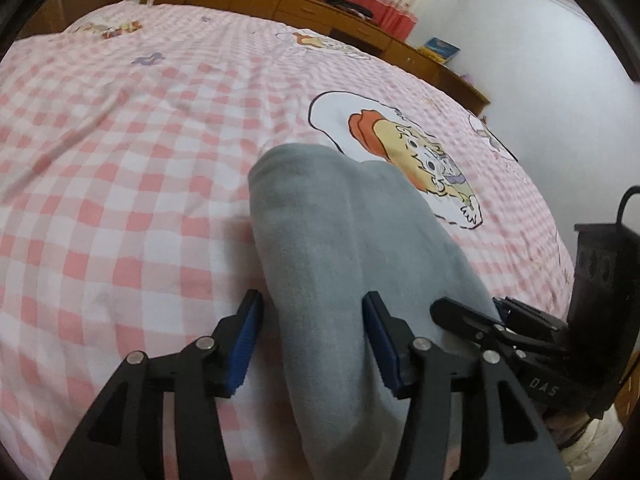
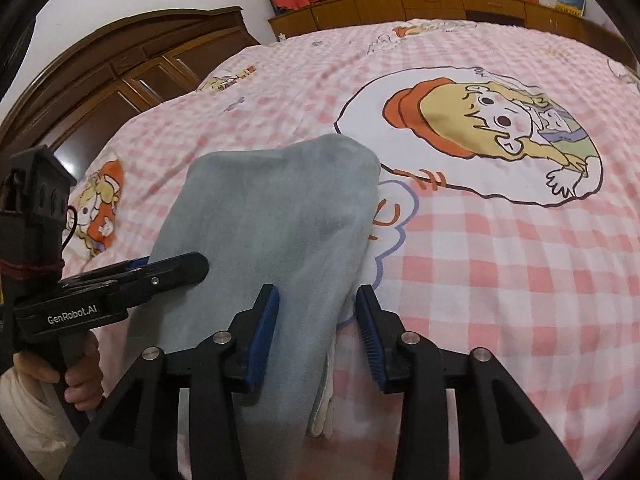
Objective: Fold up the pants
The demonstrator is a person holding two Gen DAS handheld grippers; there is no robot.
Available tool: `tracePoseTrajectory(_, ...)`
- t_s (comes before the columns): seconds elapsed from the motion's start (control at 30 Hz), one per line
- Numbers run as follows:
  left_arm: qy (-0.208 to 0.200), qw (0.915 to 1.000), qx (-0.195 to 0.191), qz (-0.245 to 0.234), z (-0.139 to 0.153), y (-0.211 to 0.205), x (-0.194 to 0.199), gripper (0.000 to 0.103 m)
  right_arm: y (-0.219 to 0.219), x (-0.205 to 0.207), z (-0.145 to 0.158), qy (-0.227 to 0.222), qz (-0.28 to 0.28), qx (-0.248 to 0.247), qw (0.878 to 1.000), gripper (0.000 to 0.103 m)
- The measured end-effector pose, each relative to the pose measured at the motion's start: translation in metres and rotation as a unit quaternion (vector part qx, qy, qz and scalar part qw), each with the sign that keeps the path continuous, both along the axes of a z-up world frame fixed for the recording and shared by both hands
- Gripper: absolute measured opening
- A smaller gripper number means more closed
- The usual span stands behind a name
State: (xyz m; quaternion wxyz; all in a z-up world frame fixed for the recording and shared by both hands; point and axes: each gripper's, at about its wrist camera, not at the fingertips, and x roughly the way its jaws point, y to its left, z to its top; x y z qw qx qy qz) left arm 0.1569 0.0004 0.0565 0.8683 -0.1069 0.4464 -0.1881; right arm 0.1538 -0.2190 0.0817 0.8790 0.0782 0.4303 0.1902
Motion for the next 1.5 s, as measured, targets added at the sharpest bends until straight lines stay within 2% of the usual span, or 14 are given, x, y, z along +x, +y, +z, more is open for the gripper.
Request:
tracePoseTrajectory(0.13,-0.025,0.9988,0.031,0.029,0.025,0.002,-0.021,0.054,-0.005,-0.023,0.023,-0.033,-0.009,-0.004,0.999,0.040)
tracePoseTrajectory(0.27,-0.049,0.9972,0.043,0.036,0.042,0.001,-0.052,0.054,-0.006,-0.051,0.034,-0.038,0.002,0.009,0.999,0.040)
tracePoseTrajectory(0.33,-0.044,0.9969,0.051,0.040,0.039,-0.002,-0.064,0.054,-0.003,-0.059,0.032,-0.037,0.009,0.008,0.999,0.040)
tracePoseTrajectory(0.5,-0.025,0.9963,0.068,0.048,0.018,-0.008,-0.074,0.054,0.003,-0.057,0.004,-0.017,0.006,-0.054,0.998,0.040)
tracePoseTrajectory(0.6,-0.009,0.9966,0.056,0.059,0.006,-0.004,-0.073,0.056,-0.006,-0.048,-0.014,0.019,-0.007,-0.029,0.999,0.040)
tracePoseTrajectory(0.67,-0.003,0.9969,0.047,0.063,0.007,-0.002,-0.076,0.056,-0.012,-0.049,-0.014,0.025,-0.017,-0.009,1.000,0.040)
tracePoseTrajectory(0.83,-0.026,0.9949,0.073,0.065,0.021,-0.007,-0.097,0.055,-0.017,-0.070,0.006,-0.002,-0.036,0.005,0.999,0.040)
tracePoseTrajectory(0.9,-0.032,0.9951,0.066,0.067,0.025,-0.007,-0.109,0.058,-0.017,-0.083,0.013,-0.017,-0.044,-0.002,0.999,0.044)
tracePoseTrajectory(0.97,-0.033,0.9951,0.057,0.074,0.025,-0.008,-0.120,0.063,-0.016,-0.095,0.013,-0.028,-0.056,-0.016,0.998,0.060)
tracePoseTrajectory(1.0,-0.034,0.9949,0.054,0.077,0.024,-0.009,-0.126,0.067,-0.015,-0.100,0.011,-0.032,-0.060,-0.024,0.997,0.062)
tracePoseTrajectory(1.23,-0.016,0.9924,0.076,0.095,-0.003,-0.019,-0.141,0.086,-0.009,-0.114,-0.018,-0.015,-0.049,-0.079,0.995,0.068)
tracePoseTrajectory(1.33,-0.013,0.9889,0.097,0.112,-0.016,-0.023,-0.137,0.088,-0.008,-0.111,-0.029,-0.022,-0.058,-0.108,0.992,0.078)
tracePoseTrajectory(1.4,-0.010,0.9875,0.108,0.114,-0.024,-0.024,-0.134,0.093,-0.009,-0.107,-0.041,-0.017,-0.063,-0.117,0.991,0.079)
tracePoseTrajectory(1.5,-0.004,0.9853,0.123,0.119,-0.037,-0.026,-0.130,0.093,-0.012,-0.106,-0.050,-0.025,-0.068,-0.105,0.992,0.084)
